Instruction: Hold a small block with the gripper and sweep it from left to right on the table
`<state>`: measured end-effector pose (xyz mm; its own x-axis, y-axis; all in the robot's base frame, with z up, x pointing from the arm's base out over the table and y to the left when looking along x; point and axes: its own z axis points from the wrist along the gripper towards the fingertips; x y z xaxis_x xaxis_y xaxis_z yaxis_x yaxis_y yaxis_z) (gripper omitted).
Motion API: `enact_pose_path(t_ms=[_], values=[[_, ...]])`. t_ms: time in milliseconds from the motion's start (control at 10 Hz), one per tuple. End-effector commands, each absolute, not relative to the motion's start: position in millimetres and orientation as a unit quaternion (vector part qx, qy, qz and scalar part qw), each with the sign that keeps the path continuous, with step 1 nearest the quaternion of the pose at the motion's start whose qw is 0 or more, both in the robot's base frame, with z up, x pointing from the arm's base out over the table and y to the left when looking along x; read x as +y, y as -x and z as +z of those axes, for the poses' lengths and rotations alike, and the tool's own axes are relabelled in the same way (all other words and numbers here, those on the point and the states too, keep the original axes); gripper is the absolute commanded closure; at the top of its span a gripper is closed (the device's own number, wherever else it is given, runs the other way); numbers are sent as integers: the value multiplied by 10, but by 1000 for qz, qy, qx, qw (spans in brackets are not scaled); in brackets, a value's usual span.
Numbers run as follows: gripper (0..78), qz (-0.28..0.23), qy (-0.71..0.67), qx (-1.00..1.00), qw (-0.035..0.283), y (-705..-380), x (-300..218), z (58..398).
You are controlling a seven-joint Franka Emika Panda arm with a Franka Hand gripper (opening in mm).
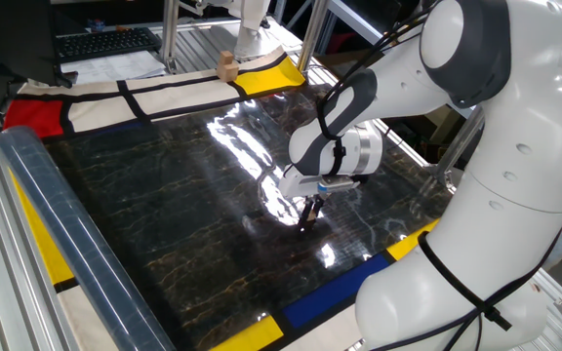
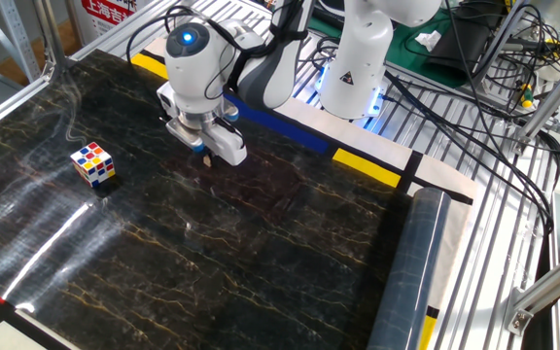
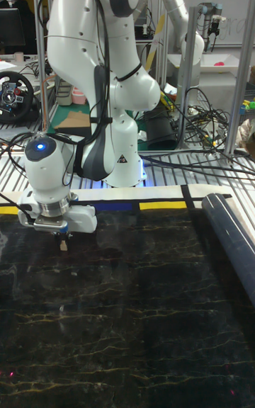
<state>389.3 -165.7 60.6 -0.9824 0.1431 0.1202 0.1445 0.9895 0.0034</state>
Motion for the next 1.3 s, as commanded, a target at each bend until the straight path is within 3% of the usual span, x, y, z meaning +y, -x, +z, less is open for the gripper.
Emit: enact_pose_path(t_ms=[100,1300], values=[[764,-24,111,-992,57,-3794,-1712,492],[764,-26,128,-990,55,-3691,-1476,612]])
